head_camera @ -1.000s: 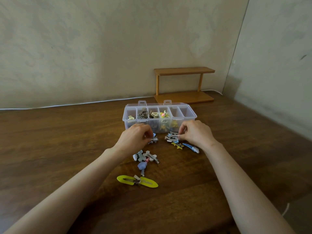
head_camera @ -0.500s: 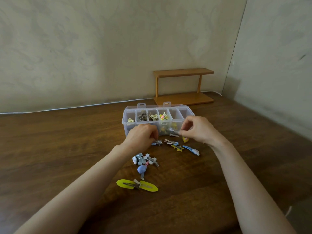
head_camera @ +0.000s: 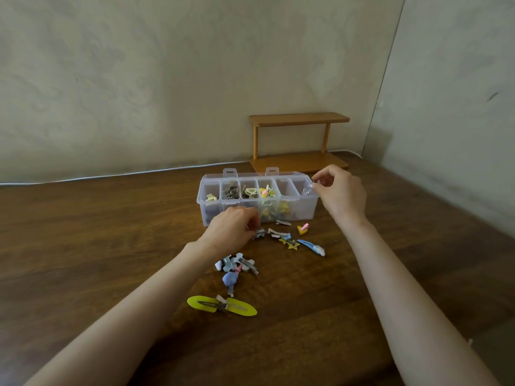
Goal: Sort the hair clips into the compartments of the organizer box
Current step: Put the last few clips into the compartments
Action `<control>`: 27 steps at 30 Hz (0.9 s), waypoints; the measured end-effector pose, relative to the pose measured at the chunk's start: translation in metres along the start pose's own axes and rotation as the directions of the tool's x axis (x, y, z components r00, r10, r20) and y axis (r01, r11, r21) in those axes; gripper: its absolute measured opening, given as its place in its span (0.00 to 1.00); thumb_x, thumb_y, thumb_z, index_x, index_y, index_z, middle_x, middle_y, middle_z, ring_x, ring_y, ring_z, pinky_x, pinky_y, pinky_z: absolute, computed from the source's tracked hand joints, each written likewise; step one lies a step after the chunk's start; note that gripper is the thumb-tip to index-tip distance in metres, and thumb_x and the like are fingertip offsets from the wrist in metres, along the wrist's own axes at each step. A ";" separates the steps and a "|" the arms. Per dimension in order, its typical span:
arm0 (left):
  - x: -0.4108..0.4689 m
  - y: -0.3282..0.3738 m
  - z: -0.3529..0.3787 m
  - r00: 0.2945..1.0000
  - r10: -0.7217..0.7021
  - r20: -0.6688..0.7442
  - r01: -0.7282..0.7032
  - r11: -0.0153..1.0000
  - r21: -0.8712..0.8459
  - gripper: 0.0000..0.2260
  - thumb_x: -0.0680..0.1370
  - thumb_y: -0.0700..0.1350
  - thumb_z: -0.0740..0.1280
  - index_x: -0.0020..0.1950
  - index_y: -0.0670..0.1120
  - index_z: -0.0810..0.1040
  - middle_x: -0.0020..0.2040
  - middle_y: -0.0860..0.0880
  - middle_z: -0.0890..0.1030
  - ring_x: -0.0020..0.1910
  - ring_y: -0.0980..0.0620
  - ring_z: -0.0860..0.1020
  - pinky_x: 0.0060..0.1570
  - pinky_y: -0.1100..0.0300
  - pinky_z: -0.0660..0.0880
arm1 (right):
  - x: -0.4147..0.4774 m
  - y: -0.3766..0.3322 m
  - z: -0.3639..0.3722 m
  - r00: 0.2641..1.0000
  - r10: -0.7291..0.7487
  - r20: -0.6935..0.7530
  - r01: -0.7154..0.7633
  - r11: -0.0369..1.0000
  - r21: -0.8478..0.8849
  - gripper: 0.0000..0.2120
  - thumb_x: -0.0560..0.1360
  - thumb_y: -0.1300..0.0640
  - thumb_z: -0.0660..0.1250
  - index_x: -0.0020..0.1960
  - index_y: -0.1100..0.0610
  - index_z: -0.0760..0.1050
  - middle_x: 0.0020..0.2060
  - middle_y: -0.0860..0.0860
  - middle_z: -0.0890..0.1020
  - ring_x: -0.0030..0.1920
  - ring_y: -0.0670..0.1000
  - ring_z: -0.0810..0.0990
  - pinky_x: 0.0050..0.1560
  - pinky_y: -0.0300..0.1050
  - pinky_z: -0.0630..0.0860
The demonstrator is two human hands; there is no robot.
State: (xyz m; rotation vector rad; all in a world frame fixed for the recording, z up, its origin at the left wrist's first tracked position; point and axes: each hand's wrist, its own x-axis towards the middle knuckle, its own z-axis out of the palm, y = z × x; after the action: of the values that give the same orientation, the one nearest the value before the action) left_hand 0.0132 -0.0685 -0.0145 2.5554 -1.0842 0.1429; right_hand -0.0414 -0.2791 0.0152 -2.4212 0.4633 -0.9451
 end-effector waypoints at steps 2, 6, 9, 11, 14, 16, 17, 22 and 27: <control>0.000 0.000 -0.001 1.000 0.000 0.013 0.000 1.000 0.013 0.06 0.75 0.43 0.67 0.52 0.48 0.76 0.53 0.50 0.79 0.49 0.55 0.76 0.49 0.57 0.78 | -0.002 0.000 0.002 1.000 -0.022 0.011 0.022 1.000 0.004 0.08 0.74 0.54 0.69 0.53 0.52 0.77 0.44 0.46 0.79 0.43 0.45 0.76 0.34 0.36 0.68; -0.001 0.001 -0.002 0.999 -0.012 0.041 0.011 1.000 0.027 0.09 0.74 0.48 0.69 0.52 0.49 0.76 0.52 0.51 0.78 0.49 0.55 0.76 0.49 0.56 0.78 | -0.008 0.003 -0.003 1.000 -0.019 -0.003 0.019 0.998 0.054 0.08 0.74 0.53 0.69 0.52 0.52 0.78 0.43 0.46 0.80 0.43 0.44 0.76 0.36 0.35 0.69; -0.001 0.002 -0.001 0.998 -0.020 0.055 0.018 0.999 0.035 0.12 0.73 0.49 0.70 0.53 0.49 0.75 0.52 0.52 0.77 0.50 0.54 0.75 0.50 0.55 0.78 | -0.008 0.003 -0.008 0.992 -0.032 0.125 0.023 0.997 0.074 0.05 0.73 0.54 0.70 0.49 0.52 0.78 0.42 0.46 0.79 0.42 0.44 0.75 0.35 0.35 0.69; -0.001 0.003 0.000 0.999 -0.013 0.045 0.012 0.999 0.035 0.10 0.73 0.47 0.70 0.53 0.48 0.75 0.53 0.51 0.77 0.50 0.54 0.76 0.50 0.56 0.78 | -0.009 0.001 -0.009 0.982 -0.051 0.182 0.038 0.997 0.073 0.04 0.73 0.54 0.71 0.47 0.52 0.79 0.40 0.47 0.80 0.42 0.45 0.76 0.34 0.37 0.68; 0.000 0.003 0.001 1.000 -0.008 0.025 0.008 1.000 0.013 0.08 0.75 0.43 0.67 0.53 0.47 0.75 0.53 0.49 0.79 0.49 0.53 0.77 0.50 0.56 0.78 | -0.014 0.003 -0.008 0.985 -0.044 0.164 0.026 0.994 0.106 0.02 0.74 0.57 0.70 0.45 0.51 0.78 0.38 0.47 0.80 0.40 0.44 0.76 0.34 0.37 0.69; -0.001 0.004 -0.001 1.000 -0.011 -0.001 0.011 1.000 -0.024 0.07 0.75 0.41 0.66 0.53 0.45 0.75 0.51 0.48 0.80 0.48 0.53 0.77 0.49 0.57 0.78 | -0.020 0.005 -0.006 0.982 -0.063 0.178 0.032 0.984 0.176 0.02 0.74 0.58 0.69 0.45 0.51 0.78 0.38 0.46 0.80 0.39 0.43 0.77 0.37 0.36 0.72; -0.001 0.006 -0.002 1.000 -0.011 -0.025 0.010 0.999 -0.048 0.07 0.75 0.40 0.66 0.53 0.44 0.76 0.51 0.47 0.80 0.48 0.52 0.77 0.49 0.58 0.78 | -0.023 0.005 -0.004 0.977 -0.090 0.193 0.048 0.976 0.213 0.03 0.74 0.59 0.69 0.45 0.52 0.79 0.38 0.46 0.79 0.39 0.43 0.77 0.38 0.37 0.73; -0.001 0.013 -0.009 0.988 -0.019 -0.150 -0.011 0.981 -0.196 0.05 0.77 0.37 0.63 0.51 0.41 0.76 0.48 0.47 0.80 0.46 0.53 0.78 0.47 0.61 0.76 | -0.035 -0.009 0.002 0.909 -0.237 0.343 0.118 0.936 0.332 0.05 0.73 0.60 0.70 0.48 0.54 0.80 0.39 0.44 0.79 0.36 0.41 0.74 0.37 0.34 0.69; -0.001 0.018 -0.011 0.991 -0.065 -0.120 0.008 0.906 -0.422 0.06 0.77 0.34 0.62 0.50 0.41 0.76 0.49 0.44 0.81 0.47 0.50 0.80 0.49 0.57 0.79 | -0.041 -0.016 0.005 0.841 -0.258 0.475 0.047 0.910 0.411 0.09 0.72 0.61 0.71 0.52 0.53 0.80 0.41 0.43 0.80 0.34 0.40 0.74 0.36 0.32 0.69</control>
State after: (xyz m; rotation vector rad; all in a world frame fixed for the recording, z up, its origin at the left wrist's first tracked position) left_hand 0.0000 -0.0758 0.0007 2.1437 -0.9014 0.0579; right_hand -0.0646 -0.2453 -0.0012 -2.2347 -0.1183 -0.3491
